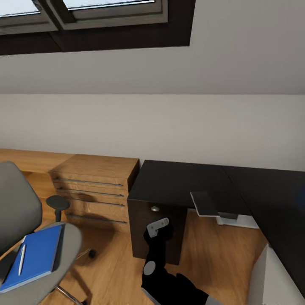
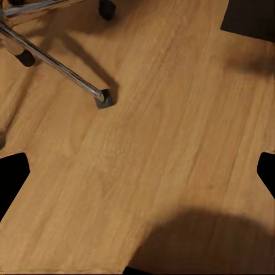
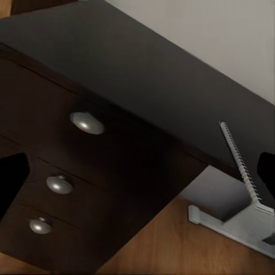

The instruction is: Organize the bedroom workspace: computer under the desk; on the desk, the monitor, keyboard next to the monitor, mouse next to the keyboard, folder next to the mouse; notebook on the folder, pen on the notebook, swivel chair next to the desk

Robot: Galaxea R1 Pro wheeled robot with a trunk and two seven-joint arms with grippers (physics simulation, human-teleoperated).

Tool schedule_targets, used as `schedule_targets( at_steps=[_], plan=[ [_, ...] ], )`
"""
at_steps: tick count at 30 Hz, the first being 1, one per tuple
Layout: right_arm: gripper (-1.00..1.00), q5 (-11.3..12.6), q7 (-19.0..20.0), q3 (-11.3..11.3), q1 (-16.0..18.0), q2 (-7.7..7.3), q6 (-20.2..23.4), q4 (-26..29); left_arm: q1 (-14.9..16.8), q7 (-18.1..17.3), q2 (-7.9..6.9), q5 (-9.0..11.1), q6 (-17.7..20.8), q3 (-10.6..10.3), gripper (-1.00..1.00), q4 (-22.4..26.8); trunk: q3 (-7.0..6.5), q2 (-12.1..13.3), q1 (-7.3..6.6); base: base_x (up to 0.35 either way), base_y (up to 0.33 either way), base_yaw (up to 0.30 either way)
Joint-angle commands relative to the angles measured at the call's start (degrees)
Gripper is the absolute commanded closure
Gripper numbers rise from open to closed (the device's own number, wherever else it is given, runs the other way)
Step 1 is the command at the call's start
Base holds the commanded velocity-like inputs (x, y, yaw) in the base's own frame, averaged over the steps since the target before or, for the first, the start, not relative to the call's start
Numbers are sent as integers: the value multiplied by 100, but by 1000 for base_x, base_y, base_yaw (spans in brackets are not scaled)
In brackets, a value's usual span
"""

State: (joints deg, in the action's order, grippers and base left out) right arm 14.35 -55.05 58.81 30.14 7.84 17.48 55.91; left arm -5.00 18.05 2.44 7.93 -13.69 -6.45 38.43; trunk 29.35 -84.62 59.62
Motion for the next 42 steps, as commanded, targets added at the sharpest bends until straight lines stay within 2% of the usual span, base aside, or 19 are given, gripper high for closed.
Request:
schedule_targets(
  at_steps=[1,10,42],
  plan=[
    [-100,27,-42,21,10,-2,55,4,-1,32,-5,60,-20,-32,-100,6,9,-4,-3,-332,77,273],
    [-100,15,-43,40,10,6,-4,-144,-1,32,-6,68,-20,-32,-100,6,43,-4,-3,-196,110,273],
    [-100,13,-41,42,10,7,-17,-183,-1,37,-11,69,-20,-22,-100,6,166,-4,-3,-5,11,272]
  ],
)
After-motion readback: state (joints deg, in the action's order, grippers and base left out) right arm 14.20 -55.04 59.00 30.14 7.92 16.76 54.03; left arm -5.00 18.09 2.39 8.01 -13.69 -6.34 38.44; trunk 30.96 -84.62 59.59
